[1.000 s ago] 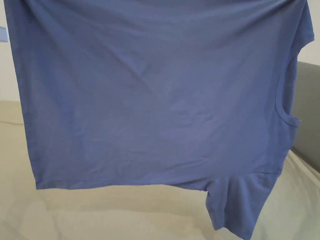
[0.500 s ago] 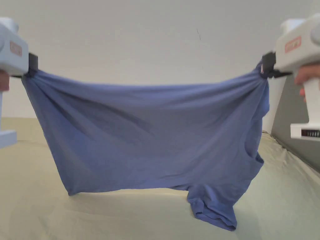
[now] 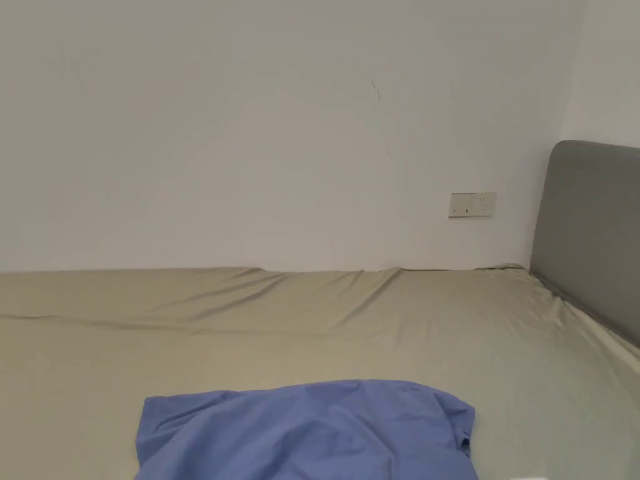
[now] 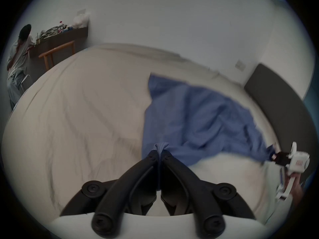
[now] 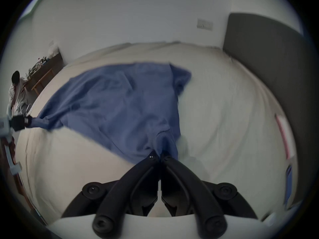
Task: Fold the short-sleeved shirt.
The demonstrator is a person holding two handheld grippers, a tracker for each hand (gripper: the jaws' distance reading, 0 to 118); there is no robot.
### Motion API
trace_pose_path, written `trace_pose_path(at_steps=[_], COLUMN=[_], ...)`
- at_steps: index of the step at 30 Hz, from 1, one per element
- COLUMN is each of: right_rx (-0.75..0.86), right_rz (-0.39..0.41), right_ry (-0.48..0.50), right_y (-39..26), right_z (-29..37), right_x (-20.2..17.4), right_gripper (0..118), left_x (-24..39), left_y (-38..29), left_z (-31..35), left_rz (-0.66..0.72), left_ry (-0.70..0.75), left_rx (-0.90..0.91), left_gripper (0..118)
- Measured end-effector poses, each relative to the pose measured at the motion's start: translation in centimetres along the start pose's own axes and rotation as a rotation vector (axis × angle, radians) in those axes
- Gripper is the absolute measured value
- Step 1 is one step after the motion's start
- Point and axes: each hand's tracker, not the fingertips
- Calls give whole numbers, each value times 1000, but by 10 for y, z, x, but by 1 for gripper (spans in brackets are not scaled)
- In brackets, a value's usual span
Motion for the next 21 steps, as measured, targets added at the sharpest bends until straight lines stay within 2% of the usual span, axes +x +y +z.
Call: trace_pose_path(at_steps=[1, 3, 4, 5, 8, 10, 12, 15, 17, 18, 19, 21], right_rx=[-18, -1, -7, 17, 0, -34, -67, -126, -135, -140, -125, -113], right_rz=[-31, -178, -208, -223, -196, -204, -205, -236, -240, -254, -307, -366], right_ry=[13, 82, 94, 105, 118, 198, 243, 280, 277, 279, 301, 330], right_y=[-13, -35, -42, -50, -65, -78, -100, -147, -177, -188, -199, -217], right_z=[-1, 12, 21, 31, 62, 76, 89, 104, 115, 122, 131, 150], right_x=[7, 28, 38, 48, 72, 82, 85, 88, 88, 89, 91, 91], right_gripper=[9, 9, 9, 9, 9, 9, 9, 9, 9, 9, 9, 9], left_x=[-7, -28, -38, -48, -84, -100, -110, -116, -129, -135, -141, -143], left_y=[-13, -34, -41, -47, -57, -67, -86, -129, -157, -165, -171, -179], left_z=[1, 13, 21, 33, 58, 72, 83, 104, 117, 124, 133, 146], left_rz=[-16, -5, -1, -1, 43, 124, 141, 78, 181, 231, 291, 330], left_ry=[21, 13, 8, 13, 7, -39, -65, -51, -92, -107, -119, -133], left_rx=[-8, -33, -31, -36, -37, -48, -81, -177, -191, -174, -155, -160], left_gripper=[4, 4, 4, 4, 4, 4, 4, 4, 4, 4, 4, 4])
